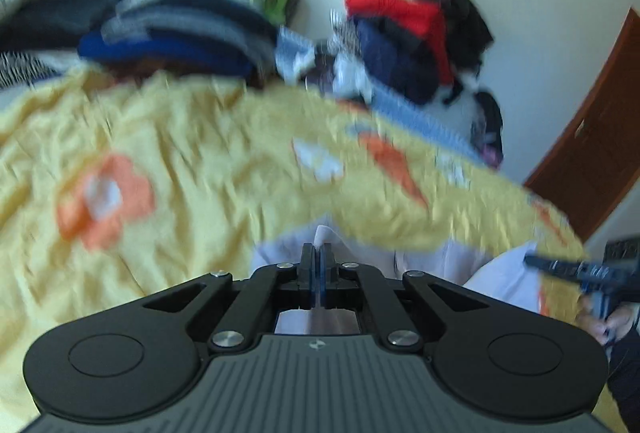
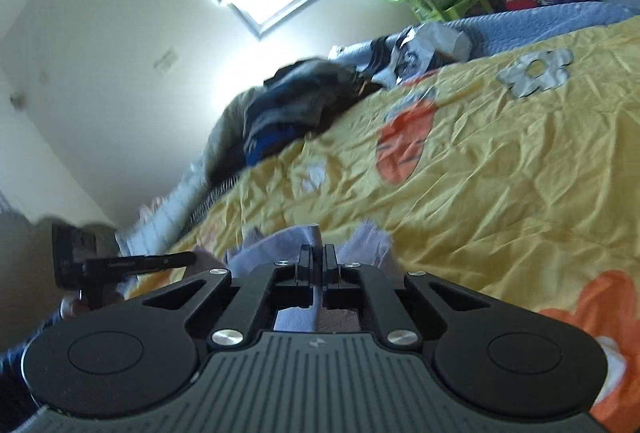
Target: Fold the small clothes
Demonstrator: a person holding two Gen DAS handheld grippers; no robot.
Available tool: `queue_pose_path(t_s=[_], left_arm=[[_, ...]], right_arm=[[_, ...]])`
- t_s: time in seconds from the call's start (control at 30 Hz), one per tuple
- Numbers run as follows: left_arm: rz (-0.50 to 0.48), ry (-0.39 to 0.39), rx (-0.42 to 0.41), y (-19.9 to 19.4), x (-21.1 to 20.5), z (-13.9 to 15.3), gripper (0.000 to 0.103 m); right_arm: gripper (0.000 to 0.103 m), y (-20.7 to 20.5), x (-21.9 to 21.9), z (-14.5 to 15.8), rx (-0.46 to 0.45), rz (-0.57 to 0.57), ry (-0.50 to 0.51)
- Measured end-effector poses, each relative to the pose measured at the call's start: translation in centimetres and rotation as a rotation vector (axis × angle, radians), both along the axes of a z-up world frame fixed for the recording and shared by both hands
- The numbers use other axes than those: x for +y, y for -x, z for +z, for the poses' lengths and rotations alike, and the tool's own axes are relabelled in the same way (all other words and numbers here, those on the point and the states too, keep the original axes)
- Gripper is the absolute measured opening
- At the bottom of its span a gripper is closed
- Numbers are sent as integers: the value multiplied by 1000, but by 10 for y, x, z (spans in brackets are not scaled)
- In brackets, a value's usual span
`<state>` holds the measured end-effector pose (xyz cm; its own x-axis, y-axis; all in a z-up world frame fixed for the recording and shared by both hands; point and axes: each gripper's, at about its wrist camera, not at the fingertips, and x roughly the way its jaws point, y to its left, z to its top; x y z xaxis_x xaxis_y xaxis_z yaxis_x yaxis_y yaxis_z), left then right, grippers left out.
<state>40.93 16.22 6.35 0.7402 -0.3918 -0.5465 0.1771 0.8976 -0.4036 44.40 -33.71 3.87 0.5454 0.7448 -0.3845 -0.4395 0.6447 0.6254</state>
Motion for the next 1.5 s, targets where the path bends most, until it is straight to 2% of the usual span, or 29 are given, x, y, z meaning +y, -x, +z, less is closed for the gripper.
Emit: queue_pose_path(t_s=[0.17, 0.33, 0.4, 0.47, 0.53, 0.57, 0.67, 0.77, 0.8, 0.83, 0.9, 1.0, 1.07, 1.13, 1.17, 1.2, 1.27, 1.3, 1.33, 1.37, 1.4, 1.43, 1.5], left_arm=[[53, -19, 121, -16, 8, -31, 1], [53, 33, 40, -10, 13, -20, 2], [67, 40, 34, -15, 15, -18, 1], [78, 11, 85, -26, 12, -30, 2], [96, -36, 180, -39, 5, -50, 2], [112, -29, 202, -41, 5, -56, 2], [131, 1, 150, -31, 6, -47, 3], [101, 3, 124, -14, 7, -31, 4], [94, -28, 104, -6, 5, -25, 4], [87, -69, 81, 3, 0, -19, 4], [47, -139, 48, 21, -19, -15, 6], [-109, -208, 21, 45, -59, -23, 7], [-199, -339, -22, 60, -95, -34, 7], [-241, -447, -45, 66, -121, -46, 7], [-238, -498, -54, 67, -130, -51, 7], [-233, -527, -68, 68, -134, -55, 7], [-216, -500, -69, 66, -131, -58, 7], [-199, -452, -48, 62, -125, -58, 7], [-192, -411, -31, 60, -119, -58, 7], [-186, -375, -15, 58, -114, -57, 7], [-166, -330, 7, 63, -108, -54, 7], [-136, -289, 18, 67, -101, -48, 8], [-76, -178, 0, 79, -78, -35, 8]], right_arm=[[7, -14, 3, -34, 94, -47, 116], [7, -11, 3, -16, 35, -50, 32], [7, -14, 1, -6, 13, -56, 21], [7, -23, 2, -11, 31, -76, 57], [7, -33, 9, -29, 88, -92, 140], [7, -35, 11, -38, 111, -101, 151], [14, -22, 2, -43, 130, -134, 26], [22, 3, -16, -20, 80, -190, -73], [30, 11, -24, -14, 69, -195, -95], [32, 18, -30, -9, 65, -197, -101], [33, 28, -36, -8, 119, -198, -58], [33, 39, -37, -25, 214, -162, -88], [33, 42, -21, -30, 227, -115, -76], [34, 40, -1, -29, 225, -71, -87], [36, 37, 11, -28, 228, -49, -90], [43, 33, 23, -27, 227, -35, -73], [57, 22, 39, -30, 234, -38, -11], [54, 15, 46, -35, 243, -52, 34], [47, 10, 47, -40, 234, -62, 48], [31, 7, 43, -44, 249, -106, 37], [21, 5, 38, -48, 298, -142, 16], [21, 5, 32, -49, 345, -163, -15], [40, 17, 26, -40, 361, -158, -37]])
